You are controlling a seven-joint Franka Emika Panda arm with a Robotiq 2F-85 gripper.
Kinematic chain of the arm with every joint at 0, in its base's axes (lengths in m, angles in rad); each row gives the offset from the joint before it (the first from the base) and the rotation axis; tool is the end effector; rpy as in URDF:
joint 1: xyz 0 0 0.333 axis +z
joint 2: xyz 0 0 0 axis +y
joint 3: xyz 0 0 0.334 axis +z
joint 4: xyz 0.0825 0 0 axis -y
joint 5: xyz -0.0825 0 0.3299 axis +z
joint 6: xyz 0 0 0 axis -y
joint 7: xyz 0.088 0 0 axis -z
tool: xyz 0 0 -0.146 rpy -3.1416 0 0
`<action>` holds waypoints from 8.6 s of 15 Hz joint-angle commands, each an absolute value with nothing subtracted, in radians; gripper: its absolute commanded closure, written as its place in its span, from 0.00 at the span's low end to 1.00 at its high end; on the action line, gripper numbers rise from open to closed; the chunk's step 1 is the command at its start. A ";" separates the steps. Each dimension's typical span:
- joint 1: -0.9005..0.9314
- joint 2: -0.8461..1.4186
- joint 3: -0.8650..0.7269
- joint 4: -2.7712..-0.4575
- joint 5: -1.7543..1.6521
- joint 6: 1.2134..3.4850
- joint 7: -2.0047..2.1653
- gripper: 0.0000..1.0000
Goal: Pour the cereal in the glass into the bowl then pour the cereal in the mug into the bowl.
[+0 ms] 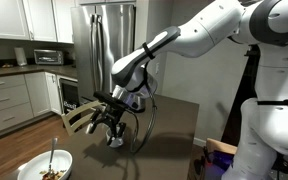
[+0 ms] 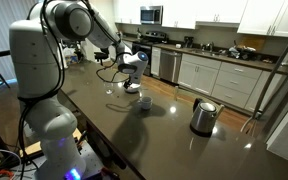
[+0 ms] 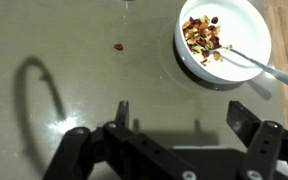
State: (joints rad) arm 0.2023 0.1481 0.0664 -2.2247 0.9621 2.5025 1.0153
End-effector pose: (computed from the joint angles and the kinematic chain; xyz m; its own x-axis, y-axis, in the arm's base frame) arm 0.5083 0.1535 0.3432 0.1149 -0.8268 -0.5506 -0.9787 0.0008 -0.2054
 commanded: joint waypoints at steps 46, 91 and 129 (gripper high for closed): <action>0.165 0.166 0.082 -2.426 1.297 2.780 1.142 0.00; 0.179 0.217 -0.020 -2.495 1.241 3.147 1.415 0.00; -0.004 0.351 -0.048 -2.281 1.426 2.482 0.828 0.00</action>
